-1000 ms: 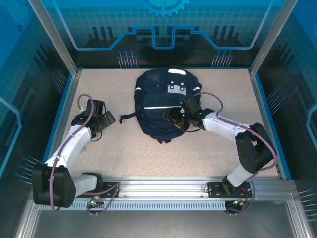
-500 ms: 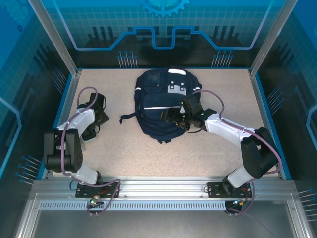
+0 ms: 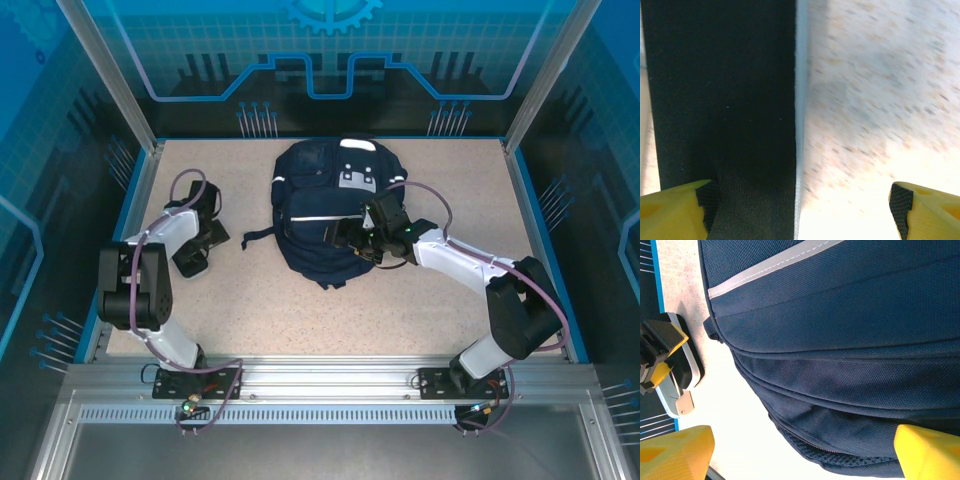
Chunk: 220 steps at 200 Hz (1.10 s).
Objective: Pack books, pencil case, and school supplies into a backpack
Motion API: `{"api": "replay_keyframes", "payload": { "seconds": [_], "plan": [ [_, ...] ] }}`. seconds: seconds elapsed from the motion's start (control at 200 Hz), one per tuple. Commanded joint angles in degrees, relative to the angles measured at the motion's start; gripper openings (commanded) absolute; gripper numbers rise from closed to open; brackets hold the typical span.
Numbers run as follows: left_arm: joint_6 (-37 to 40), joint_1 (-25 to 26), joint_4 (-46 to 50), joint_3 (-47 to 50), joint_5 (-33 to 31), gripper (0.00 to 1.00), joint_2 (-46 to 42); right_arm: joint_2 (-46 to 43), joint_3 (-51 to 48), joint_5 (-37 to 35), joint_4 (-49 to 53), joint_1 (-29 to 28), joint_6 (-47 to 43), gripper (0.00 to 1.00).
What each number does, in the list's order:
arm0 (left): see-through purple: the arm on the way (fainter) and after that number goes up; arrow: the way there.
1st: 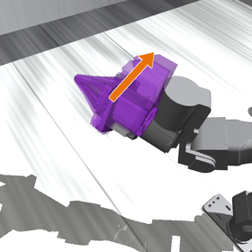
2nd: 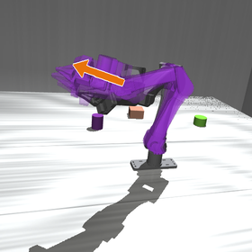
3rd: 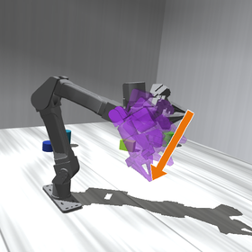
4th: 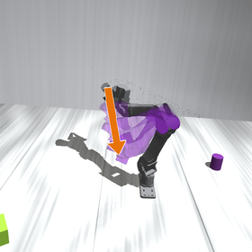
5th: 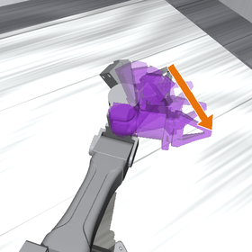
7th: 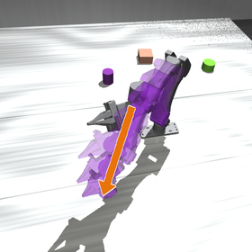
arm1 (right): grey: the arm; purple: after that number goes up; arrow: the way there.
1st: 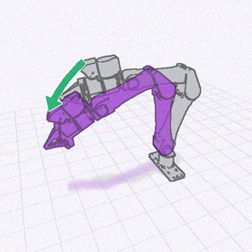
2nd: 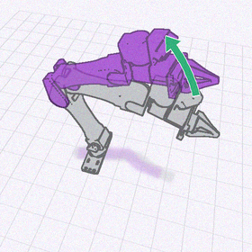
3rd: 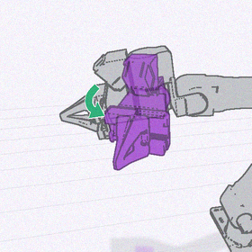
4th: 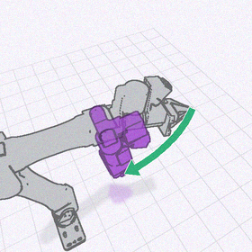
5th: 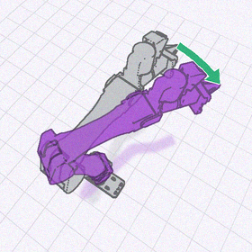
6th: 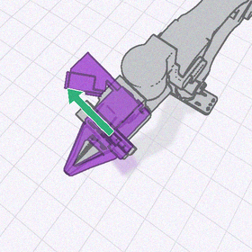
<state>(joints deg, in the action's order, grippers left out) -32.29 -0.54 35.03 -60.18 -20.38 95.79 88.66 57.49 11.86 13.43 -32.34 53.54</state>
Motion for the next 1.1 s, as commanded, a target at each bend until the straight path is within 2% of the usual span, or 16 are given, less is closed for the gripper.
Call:
{"api": "replay_keyframes", "payload": {
  "seconds": [0.0,0.145,0.29,0.485,0.605,0.79,1.02,1.096],
  "plan": [
    [0.75,3.74,1.48,3.78,10.16,0.89,-3.11,-1.58,-0.01,-0.16,0.39,-0.97,0.16,0.94],
    [-0.35,4.75,1.21,6.89,13.03,0.91,-9.21,-1.56,0.5,-0.52,0.98,-1.05,-0.02,0.94],
    [-1.14,4.59,4.3,6.82,7.6,0.98,-13.96,-1.56,0.45,-0.95,1.25,-1.45,-0.06,0.94],
    [-1.52,2.39,4.69,9.12,4.72,0.99,-16.95,-1.74,0.25,-1.39,1.48,-2.0,-0.11,0.95],
    [0.21,-0.59,4.41,9.47,4.97,0.99,-15.28,-1.54,0.55,-1.71,1.6,-2.46,-0.12,0.95],
    [3.14,-0.87,2.9,7.79,8.95,0.99,-9.13,-0.86,1.51,-1.88,2.13,-2.98,-0.17,0.95],
    [3.2,-0.96,2.41,5.98,6.95,0.99,-2.71,-0.62,2.2,-2.23,2.99,-3.16,-0.42,0.95],
    [3.07,-0.98,2.22,5.8,6.94,0.95,-1.71,-0.51,2.57,-2.57,3.64,-3.15,-0.89,0.95]
  ]
}}
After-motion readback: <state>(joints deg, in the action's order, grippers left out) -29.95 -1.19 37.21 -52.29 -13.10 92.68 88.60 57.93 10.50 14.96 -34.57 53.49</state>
